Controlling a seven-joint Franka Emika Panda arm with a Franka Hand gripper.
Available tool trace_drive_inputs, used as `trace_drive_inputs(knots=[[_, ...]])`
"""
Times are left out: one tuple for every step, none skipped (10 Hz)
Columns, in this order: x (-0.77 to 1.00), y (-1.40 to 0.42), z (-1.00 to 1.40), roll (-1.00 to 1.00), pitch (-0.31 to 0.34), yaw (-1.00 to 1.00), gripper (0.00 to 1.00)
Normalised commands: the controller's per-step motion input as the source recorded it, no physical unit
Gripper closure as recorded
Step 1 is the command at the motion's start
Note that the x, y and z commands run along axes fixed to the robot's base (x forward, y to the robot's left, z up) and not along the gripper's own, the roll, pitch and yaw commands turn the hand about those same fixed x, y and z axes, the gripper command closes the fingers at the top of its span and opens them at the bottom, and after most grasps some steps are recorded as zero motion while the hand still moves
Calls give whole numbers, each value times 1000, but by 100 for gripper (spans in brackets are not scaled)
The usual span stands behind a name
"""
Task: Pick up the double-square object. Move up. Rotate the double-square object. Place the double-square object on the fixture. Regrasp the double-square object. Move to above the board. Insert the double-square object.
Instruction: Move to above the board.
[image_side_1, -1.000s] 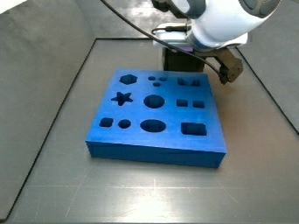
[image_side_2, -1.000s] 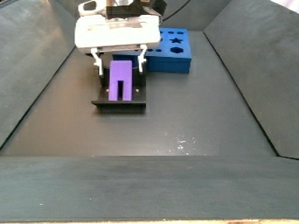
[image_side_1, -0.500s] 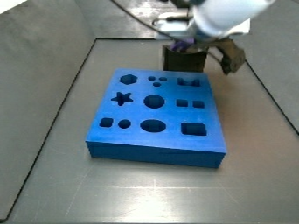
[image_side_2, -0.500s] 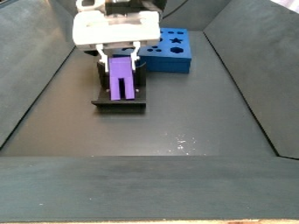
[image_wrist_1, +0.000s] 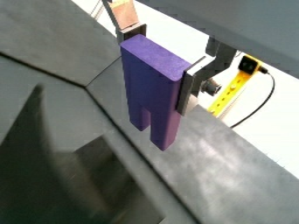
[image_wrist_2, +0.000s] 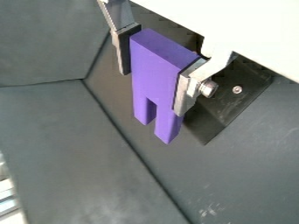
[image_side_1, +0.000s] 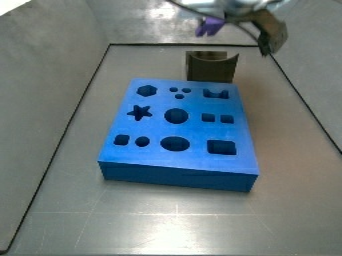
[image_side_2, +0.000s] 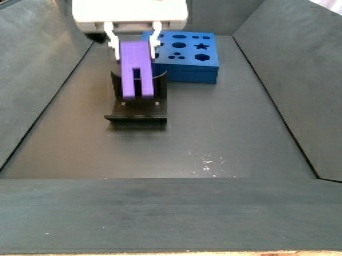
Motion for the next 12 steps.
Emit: trace_drive_inputs(knots=[[-86,170,1000,-91,-93,-117,100],[-90,163,1000,-105,-61,-124,100],[-91,160,1000,-111,-46,-125,100],[-93,152,1000,-118,-18,-115,100],[-96,148,1000,-119,0,-104,100],[-98,141,1000,-118,16,-90,100],[-100,134,1000,-104,31,-70,100],[-102,125,1000,-94,41,-53,100],[-99,117,1000,-85,52,-41,100],[-99,103,1000,-76,70,-25,100],[-97,92,1000,-67,78,-11,100],[-89,75,958,-62,80,2,100]])
